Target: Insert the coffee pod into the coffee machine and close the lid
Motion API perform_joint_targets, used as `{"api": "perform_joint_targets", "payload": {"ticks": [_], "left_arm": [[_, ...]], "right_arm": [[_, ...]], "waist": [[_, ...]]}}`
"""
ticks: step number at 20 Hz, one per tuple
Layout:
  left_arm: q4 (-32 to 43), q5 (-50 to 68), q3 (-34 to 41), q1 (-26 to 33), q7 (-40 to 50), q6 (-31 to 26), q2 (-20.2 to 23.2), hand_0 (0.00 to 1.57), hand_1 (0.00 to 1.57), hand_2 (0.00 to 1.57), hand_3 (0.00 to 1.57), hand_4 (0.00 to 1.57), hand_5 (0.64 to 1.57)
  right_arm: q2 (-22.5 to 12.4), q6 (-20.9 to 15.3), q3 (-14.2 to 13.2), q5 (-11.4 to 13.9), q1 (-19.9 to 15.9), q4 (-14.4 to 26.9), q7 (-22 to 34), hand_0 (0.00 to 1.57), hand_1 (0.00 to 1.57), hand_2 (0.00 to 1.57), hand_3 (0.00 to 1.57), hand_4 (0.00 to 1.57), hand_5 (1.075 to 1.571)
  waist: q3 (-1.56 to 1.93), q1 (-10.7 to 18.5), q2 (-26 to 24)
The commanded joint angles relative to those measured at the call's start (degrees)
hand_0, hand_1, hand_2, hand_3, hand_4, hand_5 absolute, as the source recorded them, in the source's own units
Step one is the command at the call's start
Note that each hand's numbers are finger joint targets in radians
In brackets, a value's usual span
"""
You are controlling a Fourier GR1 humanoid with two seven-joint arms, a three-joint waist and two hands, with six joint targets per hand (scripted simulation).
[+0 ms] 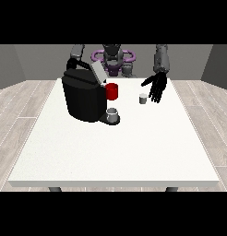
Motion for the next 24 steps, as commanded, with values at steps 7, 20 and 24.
{"api": "perform_joint_targets", "payload": {"ticks": [7,20,24], "left_arm": [[7.48,-11.09,-3.01,-6.79,-2.03,10.08,-4.51,0.84,0.84,0.92,0.76,0.3,1.571],[16.74,-22.84,-7.92,-9.39,-5.47,8.52,-0.32,0.76,0.76,0.93,0.77,0.35,1.571],[20.12,-24.71,-8.03,-9.61,-5.1,8.86,-3.14,0.76,0.76,0.98,0.86,0.4,1.571]], "right_arm": [[-0.7,0.52,-2.59,-2.34,-5.6,6.13,1.9,0.0,0.0,0.0,0.0,0.0,1.571],[0.18,1.41,-1.61,-1.86,-5.78,11.45,-4.12,0.0,0.0,0.0,0.0,0.0,1.571],[-1.61,3.4,-4.16,-4.25,-6.91,11.75,-0.2,0.0,0.0,0.0,0.0,0.0,1.571]], "waist": [[0.01,0.97,1.5],[0.01,0.84,2.27],[0.0,0.35,0.42]]}}
